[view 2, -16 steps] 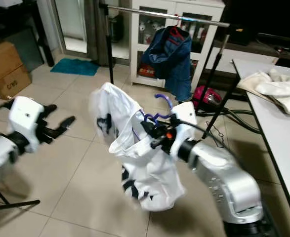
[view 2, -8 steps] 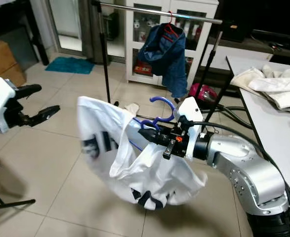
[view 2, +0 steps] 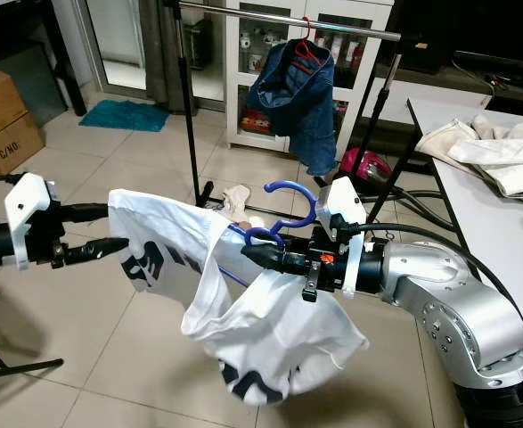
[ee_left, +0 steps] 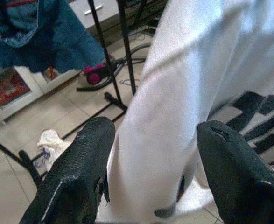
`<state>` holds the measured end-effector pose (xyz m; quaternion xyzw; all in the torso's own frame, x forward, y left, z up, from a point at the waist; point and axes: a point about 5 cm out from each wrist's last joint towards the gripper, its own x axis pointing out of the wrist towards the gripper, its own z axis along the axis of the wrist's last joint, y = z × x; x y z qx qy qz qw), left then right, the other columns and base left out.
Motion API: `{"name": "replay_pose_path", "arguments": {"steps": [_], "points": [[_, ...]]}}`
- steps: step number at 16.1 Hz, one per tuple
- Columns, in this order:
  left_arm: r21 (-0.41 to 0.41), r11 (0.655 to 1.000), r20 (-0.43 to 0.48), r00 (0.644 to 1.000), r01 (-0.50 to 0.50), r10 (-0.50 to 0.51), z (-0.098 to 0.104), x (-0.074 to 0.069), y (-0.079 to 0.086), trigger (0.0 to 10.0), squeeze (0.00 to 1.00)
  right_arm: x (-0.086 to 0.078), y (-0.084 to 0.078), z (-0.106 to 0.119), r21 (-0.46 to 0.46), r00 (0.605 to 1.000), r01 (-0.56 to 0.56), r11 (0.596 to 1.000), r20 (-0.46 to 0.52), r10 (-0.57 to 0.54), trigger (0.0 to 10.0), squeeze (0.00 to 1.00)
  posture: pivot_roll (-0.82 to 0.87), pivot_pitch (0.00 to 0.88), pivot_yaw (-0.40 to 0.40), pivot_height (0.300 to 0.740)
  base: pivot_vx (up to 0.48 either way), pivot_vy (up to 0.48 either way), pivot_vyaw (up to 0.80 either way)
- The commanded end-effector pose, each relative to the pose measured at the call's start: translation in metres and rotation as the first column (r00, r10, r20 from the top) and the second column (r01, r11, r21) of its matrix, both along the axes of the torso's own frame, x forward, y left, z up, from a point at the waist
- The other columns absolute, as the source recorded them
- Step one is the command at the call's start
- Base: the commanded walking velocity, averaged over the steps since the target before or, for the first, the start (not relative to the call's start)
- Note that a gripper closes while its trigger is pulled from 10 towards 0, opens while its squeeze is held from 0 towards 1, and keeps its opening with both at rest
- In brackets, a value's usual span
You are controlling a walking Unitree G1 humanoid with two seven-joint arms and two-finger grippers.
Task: Hang hanger
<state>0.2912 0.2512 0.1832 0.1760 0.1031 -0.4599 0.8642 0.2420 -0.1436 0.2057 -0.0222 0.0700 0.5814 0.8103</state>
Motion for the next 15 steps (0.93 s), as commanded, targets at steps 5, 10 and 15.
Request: {"name": "replay_pose_path", "arguments": {"steps": [5, 10, 15], "points": [[-0.030, 0.997, 0.002, 0.997, 0.076, -0.076, 0.008, 0.001, -0.001, 0.0, 0.00, -0.001, -0.005, 0.018, 0.012, 0.996, -0.031, 0.999, 0.088, 0.030, 10.0, 0.00, 0.06, 0.000, -0.025, 0.740, 0.000, 0.000, 0.00], [-0.062, 0.995, -0.023, 0.996, 0.080, -0.081, 0.013, -0.001, 0.009, 0.0, 0.00, -0.001, -0.006, 0.019, 0.009, 0.994, -0.059, 0.998, 0.091, 0.058, 10.0, 0.00, 0.06, 0.000, -0.030, 0.740, 0.000, 0.000, 0.00], [-0.096, 0.992, -0.034, 0.995, 0.086, -0.090, 0.021, -0.005, 0.014, 0.0, 0.00, -0.001, -0.009, 0.018, -0.002, 0.994, -0.058, 0.998, 0.090, 0.058, 10.0, 0.00, 0.06, 0.000, -0.029, 0.740, 0.000, 0.000, 0.00]]}}
